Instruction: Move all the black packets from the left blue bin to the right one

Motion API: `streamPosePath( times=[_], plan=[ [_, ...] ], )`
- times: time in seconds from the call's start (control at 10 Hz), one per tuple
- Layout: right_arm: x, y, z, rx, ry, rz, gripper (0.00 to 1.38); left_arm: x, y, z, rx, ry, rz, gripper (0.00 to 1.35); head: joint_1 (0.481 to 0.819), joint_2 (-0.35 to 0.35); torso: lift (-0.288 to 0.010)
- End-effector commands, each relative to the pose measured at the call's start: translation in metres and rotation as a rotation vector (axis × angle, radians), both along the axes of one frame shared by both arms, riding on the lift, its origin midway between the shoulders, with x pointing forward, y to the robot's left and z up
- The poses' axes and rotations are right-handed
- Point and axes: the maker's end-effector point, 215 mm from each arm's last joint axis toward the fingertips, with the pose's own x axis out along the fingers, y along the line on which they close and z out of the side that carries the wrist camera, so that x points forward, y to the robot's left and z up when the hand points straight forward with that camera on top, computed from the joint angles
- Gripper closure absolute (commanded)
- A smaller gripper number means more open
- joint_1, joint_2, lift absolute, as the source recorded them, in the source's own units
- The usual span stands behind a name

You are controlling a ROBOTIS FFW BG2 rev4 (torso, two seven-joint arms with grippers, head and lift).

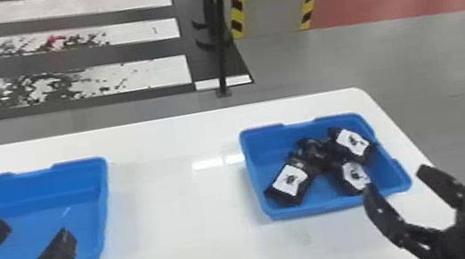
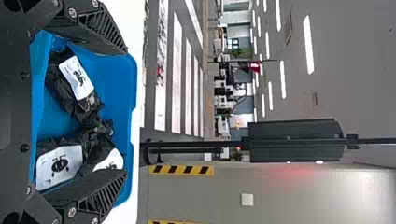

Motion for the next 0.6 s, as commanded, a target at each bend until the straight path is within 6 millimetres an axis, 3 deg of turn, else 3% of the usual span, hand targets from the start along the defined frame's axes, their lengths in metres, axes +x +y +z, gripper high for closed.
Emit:
streamPosePath(
  times=[0.0,0.1,0.3,0.5],
  plan=[
    [-0.03,0.002,0.02,-0.031,-0.02,-0.012,0.14,-0.011,0.029,-0.005,0.089,-0.018,0.077,0.14,0.695,-0.122,-0.14],
    [-0.045,0.004,0.029,-0.04,-0.011,-0.025,0.14,-0.019,0.045,-0.013,0.132,-0.007,0.125,0.14,0.695,-0.093,-0.14],
    [-0.053,0.009,0.036,-0.021,-0.008,-0.032,0.14,-0.024,0.069,-0.015,0.222,-0.017,0.188,0.14,0.695,-0.032,-0.14],
    [-0.053,0.012,0.029,0.001,0.002,-0.032,0.14,-0.026,0.061,-0.021,0.198,0.0,0.201,0.14,0.695,0.017,-0.14]
  ],
)
